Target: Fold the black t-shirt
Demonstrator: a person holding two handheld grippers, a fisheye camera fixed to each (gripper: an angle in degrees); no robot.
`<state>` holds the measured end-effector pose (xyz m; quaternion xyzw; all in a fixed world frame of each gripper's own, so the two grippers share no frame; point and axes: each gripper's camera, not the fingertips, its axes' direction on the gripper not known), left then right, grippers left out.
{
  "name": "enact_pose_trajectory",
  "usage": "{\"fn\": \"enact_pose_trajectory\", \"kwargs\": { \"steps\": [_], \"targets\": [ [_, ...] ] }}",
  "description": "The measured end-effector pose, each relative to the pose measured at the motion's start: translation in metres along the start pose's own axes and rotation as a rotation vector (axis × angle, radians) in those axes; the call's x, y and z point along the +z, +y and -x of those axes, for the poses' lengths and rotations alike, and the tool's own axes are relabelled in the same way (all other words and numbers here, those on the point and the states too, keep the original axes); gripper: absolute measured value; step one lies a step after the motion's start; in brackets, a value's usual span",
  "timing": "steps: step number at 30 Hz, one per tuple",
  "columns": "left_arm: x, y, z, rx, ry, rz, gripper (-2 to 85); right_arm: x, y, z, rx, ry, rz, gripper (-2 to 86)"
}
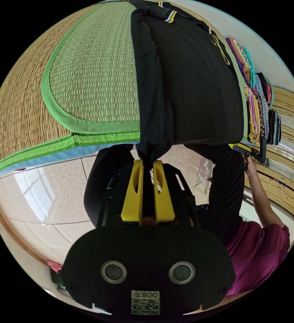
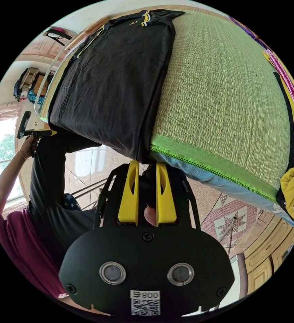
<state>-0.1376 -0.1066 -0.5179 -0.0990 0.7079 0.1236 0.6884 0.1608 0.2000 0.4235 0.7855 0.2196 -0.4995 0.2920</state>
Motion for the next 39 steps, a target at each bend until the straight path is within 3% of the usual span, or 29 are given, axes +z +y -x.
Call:
{"fn": "enact_pose_trajectory", "kwargs": {
  "steps": [10,24,28,39],
  "targets": [
    [-0.009,0.023,0.013,0.008,0.013,0.000,2.6,0.018,0.006,0.001,-0.027,0.004,0.030,1.7],
    [-0.107,0.122,0.024,0.180,0.273,-0.225,2.1,-0.074,0.078,-0.055,-0.108,-0.500,-0.140,0.6],
    [-0.145,0.153,0.034,0.226,0.355,-0.300,2.0,-0.092,0.091,-0.064,-0.126,-0.546,-0.156,0.5],
    [-0.125,0.182,0.101,0.030,0.452,-0.326,2.3,-0.042,0.128,-0.127,0.038,-0.688,-0.151,0.7]
  ]
}}
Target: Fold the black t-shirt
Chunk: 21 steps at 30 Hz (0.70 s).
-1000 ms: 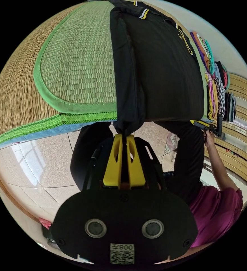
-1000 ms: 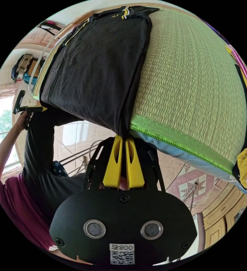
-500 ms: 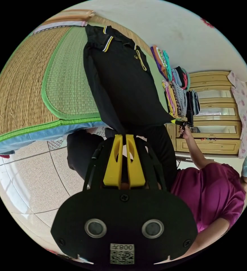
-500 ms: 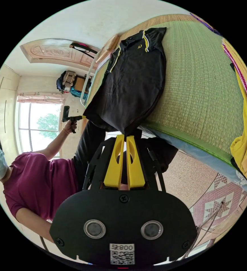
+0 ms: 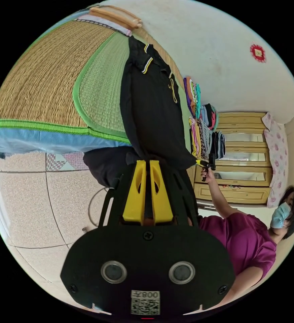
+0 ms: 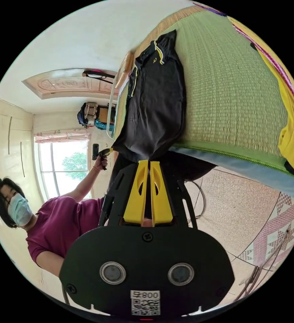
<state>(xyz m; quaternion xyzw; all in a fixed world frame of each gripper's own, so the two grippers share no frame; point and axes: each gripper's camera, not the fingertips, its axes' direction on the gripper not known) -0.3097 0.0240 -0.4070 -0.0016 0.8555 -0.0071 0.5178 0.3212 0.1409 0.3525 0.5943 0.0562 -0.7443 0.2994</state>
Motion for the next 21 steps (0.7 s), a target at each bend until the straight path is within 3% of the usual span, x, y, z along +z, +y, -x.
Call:
{"fn": "enact_pose_trajectory", "kwargs": {
  "steps": [21],
  "targets": [
    [-0.042,0.067,0.027,-0.056,0.176,-0.175,9.5,0.015,0.139,-0.107,0.131,-0.181,-0.352,9.8]
  ]
}}
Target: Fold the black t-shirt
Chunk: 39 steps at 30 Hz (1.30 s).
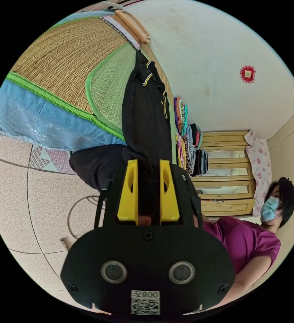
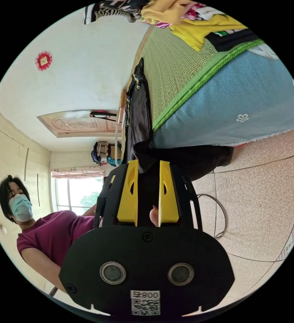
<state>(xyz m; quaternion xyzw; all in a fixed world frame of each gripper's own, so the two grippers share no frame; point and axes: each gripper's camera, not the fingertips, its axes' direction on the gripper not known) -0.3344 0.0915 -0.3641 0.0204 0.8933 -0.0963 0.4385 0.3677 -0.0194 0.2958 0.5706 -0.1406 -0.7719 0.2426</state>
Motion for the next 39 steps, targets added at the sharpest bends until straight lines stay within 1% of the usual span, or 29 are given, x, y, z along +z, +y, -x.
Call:
{"fn": "enact_pose_trajectory", "kwargs": {
  "steps": [4,11,16,20,26,28,34,39],
  "targets": [
    [0.003,-0.001,0.003,-0.034,0.012,0.003,8.9,0.003,0.011,-0.010,0.002,-0.025,-0.033,10.3],
    [0.010,0.002,0.005,-0.083,0.014,0.005,6.9,0.024,0.016,-0.010,-0.057,-0.003,-0.004,10.5],
    [0.013,0.006,0.001,-0.095,0.024,0.008,6.2,0.023,0.022,-0.015,-0.080,-0.050,-0.055,10.7],
    [0.014,0.009,-0.003,-0.094,0.029,0.017,5.9,0.022,0.028,-0.014,-0.125,-0.027,-0.042,11.4],
    [0.012,0.014,-0.008,-0.107,0.026,0.019,5.5,0.026,0.030,-0.019,-0.172,-0.046,-0.014,11.8],
    [0.012,0.016,-0.009,-0.110,0.022,0.018,5.0,0.033,0.029,-0.021,-0.178,-0.060,0.019,11.2],
    [0.010,0.024,-0.020,-0.112,0.049,-0.004,3.0,0.040,0.025,-0.018,-0.180,-0.118,0.058,4.5],
    [-0.006,0.028,-0.046,-0.032,0.126,-0.026,2.6,0.019,0.018,0.025,-0.239,-0.172,0.135,2.8]
  ]
}}
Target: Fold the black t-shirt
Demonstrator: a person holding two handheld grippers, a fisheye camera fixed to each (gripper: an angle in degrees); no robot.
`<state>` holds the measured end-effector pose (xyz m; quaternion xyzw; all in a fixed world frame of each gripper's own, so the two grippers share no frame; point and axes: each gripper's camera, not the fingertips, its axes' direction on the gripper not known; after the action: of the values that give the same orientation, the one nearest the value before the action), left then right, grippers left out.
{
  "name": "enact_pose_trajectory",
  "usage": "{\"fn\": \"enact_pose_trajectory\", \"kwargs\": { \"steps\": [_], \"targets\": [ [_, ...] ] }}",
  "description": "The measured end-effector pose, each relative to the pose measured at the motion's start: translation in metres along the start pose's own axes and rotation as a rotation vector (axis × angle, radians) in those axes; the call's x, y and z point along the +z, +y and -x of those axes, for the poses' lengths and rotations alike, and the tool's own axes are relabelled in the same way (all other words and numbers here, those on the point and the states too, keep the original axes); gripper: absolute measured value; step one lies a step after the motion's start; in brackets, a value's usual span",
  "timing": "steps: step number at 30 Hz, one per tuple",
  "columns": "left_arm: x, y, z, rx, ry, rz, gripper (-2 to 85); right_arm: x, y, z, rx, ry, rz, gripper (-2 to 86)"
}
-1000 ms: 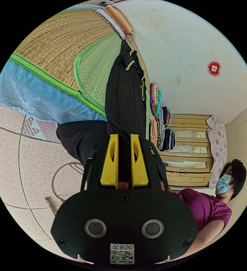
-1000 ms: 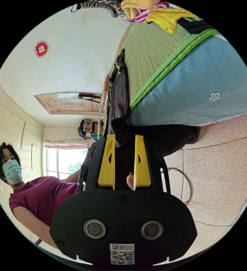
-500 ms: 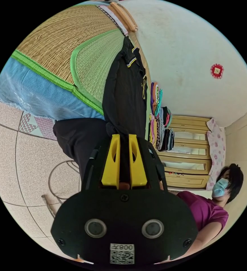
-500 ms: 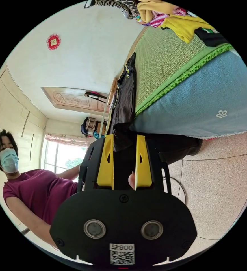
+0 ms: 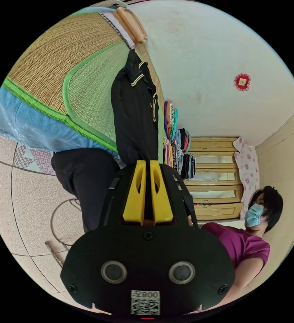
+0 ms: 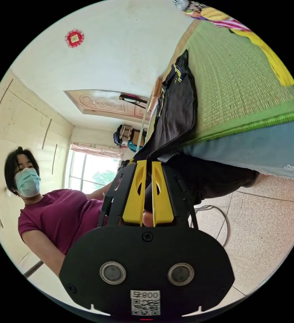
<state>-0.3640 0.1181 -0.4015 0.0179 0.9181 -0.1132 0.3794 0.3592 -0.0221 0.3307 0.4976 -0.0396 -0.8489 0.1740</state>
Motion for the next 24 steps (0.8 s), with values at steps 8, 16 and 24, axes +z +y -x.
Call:
{"fn": "enact_pose_trajectory", "kwargs": {
  "steps": [8,16,24],
  "targets": [
    [-0.020,0.030,0.017,-0.057,-0.041,-0.071,4.6,-0.013,0.002,-0.015,0.141,-0.016,-0.011,2.2],
    [-0.013,0.060,0.026,-0.052,-0.108,-0.047,7.8,-0.008,0.008,-0.026,0.197,-0.021,-0.050,2.0],
    [0.007,0.043,0.001,0.062,-0.289,-0.007,7.4,0.001,-0.003,-0.025,0.219,0.012,-0.033,1.9]
  ]
}}
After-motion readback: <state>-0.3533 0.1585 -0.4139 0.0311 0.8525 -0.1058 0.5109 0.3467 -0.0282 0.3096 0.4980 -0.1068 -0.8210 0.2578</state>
